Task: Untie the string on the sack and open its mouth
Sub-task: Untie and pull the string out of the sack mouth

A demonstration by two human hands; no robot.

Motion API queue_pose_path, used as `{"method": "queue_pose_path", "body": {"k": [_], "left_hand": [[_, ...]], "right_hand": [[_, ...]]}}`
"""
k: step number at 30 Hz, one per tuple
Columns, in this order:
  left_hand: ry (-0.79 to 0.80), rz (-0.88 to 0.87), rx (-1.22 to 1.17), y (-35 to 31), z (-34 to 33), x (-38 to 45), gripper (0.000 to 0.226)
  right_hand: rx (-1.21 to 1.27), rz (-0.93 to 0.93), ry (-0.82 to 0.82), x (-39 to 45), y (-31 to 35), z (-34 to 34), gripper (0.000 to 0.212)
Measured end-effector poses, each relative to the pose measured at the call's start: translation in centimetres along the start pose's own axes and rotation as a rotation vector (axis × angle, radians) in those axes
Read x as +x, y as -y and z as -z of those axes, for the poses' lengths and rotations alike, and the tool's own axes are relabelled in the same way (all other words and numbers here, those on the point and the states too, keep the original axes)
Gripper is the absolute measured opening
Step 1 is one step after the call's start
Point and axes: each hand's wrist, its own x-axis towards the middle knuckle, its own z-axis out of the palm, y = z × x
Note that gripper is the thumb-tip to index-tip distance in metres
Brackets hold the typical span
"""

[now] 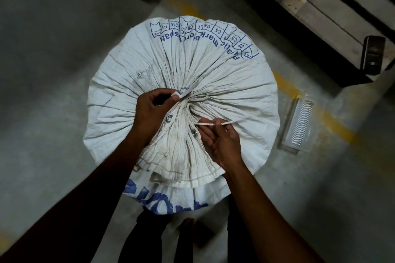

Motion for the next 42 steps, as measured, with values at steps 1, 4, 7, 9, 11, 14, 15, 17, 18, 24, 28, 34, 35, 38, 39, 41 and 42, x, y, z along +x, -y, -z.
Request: {"method": "queue_pose_path", "body": {"k": [1,4,7,9,11,14,15,17,18,24,28,34,35,38,39,41,42], "left_hand": [[0.011,-0.012,0.007,-0.1,0.0,0.0,0.016],[0.035,-0.044,0.032,-0.5,0.0,0.0,0.021],[-0.027,-0.077,0.076,-0.6,0.1,0.3,0.019],[-0.084,-0.087,0.12,-0.7,0.0,0.3,0.02],[-0.123,-0.118,0.164,-1.0,-0.2,0.2,0.028],[-0.132,-0.317,0.329,-2.6,-0.7,-0.3,0.032],[-0.11,-0.407,0.396,-3.3,-0.8,-0.4,0.028],[-0.042,-0.517,0.477,-4.3,-1.1,-0.6,0.021],[-0.016,-0.516,0.495,-4.5,-1.1,-0.6,0.02],[-0.04,-0.379,0.821,-4.1,0.4,-0.8,0.035],[-0.081,-0.41,1.113,-3.9,1.2,-0.9,0.048],[0.016,-0.292,1.344,-4.7,0.4,-0.5,0.075],[0.036,-0.264,1.36,-4.9,0.1,-0.6,0.079],[0.08,-0.154,1.422,-5.3,-1.4,-1.0,0.097],[0.098,-0.119,1.444,-5.5,-2.0,-1.0,0.103],[0.138,-0.041,1.466,-6.2,-2.8,-0.9,0.111],[0.157,-0.005,1.468,-6.6,-3.1,-0.7,0.113]], "right_hand": [[-0.021,0.049,-0.028,0.0,-0.1,-0.2,0.006],[-0.104,0.179,-0.057,0.0,-0.2,-0.5,0.003],[-0.148,0.192,-0.027,-0.1,0.0,-0.6,0.01],[-0.169,0.182,-0.003,-0.1,0.1,-0.6,0.012],[-0.19,0.181,0.011,-0.2,0.1,-0.6,0.009],[-0.213,0.179,0.032,-0.5,0.2,-0.7,0.006],[-0.216,0.179,0.037,-0.5,0.2,-0.7,0.004],[-0.212,0.184,0.042,-0.5,0.2,-0.7,0.003],[-0.208,0.185,0.044,-0.4,0.2,-0.7,0.004],[-0.193,0.168,0.045,-0.3,0.3,-0.6,0.005],[-0.224,0.177,0.041,-0.3,0.3,-0.5,0.007],[-0.317,0.221,0.026,-0.3,0.4,0.3,0.024],[-0.319,0.229,0.03,-0.2,0.2,0.5,0.024],[-0.309,0.271,0.014,0.0,0.1,1.1,0.022],[-0.308,0.286,0.0,0.0,0.2,1.2,0.022],[-0.301,0.299,-0.023,-0.2,0.3,1.4,0.023],[-0.297,0.299,-0.032,-0.4,0.3,1.5,0.024]]}}
